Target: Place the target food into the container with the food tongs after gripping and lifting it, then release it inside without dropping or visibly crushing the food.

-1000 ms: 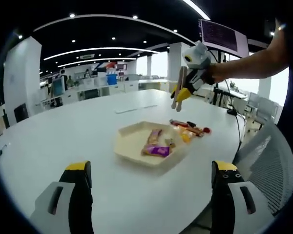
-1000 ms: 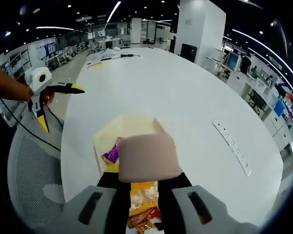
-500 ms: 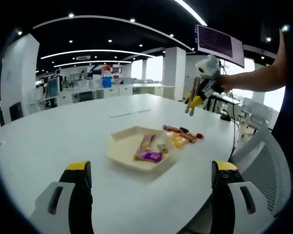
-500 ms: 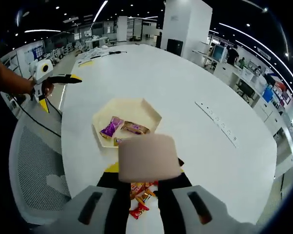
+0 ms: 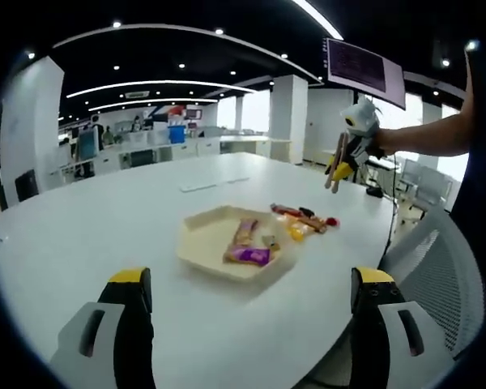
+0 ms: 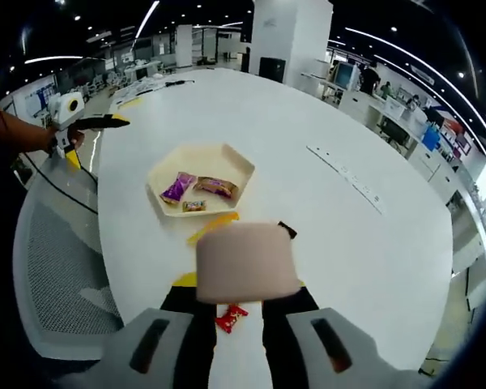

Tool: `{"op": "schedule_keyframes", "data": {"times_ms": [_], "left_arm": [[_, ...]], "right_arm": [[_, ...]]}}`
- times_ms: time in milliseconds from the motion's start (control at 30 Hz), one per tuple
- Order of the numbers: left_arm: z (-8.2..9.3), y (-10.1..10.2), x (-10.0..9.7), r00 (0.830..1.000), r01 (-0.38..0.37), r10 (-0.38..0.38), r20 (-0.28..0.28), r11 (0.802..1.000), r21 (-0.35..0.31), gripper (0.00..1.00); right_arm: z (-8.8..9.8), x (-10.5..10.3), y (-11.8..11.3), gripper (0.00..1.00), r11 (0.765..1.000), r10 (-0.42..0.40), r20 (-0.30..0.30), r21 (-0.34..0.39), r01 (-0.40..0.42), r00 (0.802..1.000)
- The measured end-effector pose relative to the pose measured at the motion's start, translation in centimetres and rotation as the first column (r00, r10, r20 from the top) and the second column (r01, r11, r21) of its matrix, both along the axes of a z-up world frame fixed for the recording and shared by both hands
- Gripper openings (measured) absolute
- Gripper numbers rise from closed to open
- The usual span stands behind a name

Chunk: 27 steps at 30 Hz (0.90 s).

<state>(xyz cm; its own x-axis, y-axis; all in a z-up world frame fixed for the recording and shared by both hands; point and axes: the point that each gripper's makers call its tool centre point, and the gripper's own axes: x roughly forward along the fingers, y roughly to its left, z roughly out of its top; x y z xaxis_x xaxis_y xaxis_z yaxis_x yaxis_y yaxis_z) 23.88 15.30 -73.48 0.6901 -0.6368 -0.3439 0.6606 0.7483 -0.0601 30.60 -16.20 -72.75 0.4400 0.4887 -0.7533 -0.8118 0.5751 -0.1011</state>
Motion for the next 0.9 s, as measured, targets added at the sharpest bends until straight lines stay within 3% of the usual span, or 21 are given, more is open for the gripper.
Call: {"op": "schedule_keyframes", "data": {"times_ms": [233, 667, 900], "left_arm": [[-0.1, -0.4, -0.2, 1.0, 0.018, -0.018, 0.005, 1.0, 0.017, 1.0], [0.0, -0.3, -0.1, 1.0, 0.009, -0.009, 0.009, 1.0, 0.021, 1.0], [0.0, -0.3, -0.1, 1.0, 0.008, -0.008, 0.007, 1.0, 0.02, 1.0]], "right_arm": [[-0.5, -0.2, -1.1, 0.2, 0.998, -0.056, -0.014, 0.01, 0.056, 0.998], [-1.0, -0.4, -1.1, 0.2, 0.996, -0.082, -0.02, 0.022, 0.083, 0.996], [-2.6, -0.6, -1.5, 0.2, 0.991, -0.122, -0.053, 0.046, 0.124, 0.991]]}}
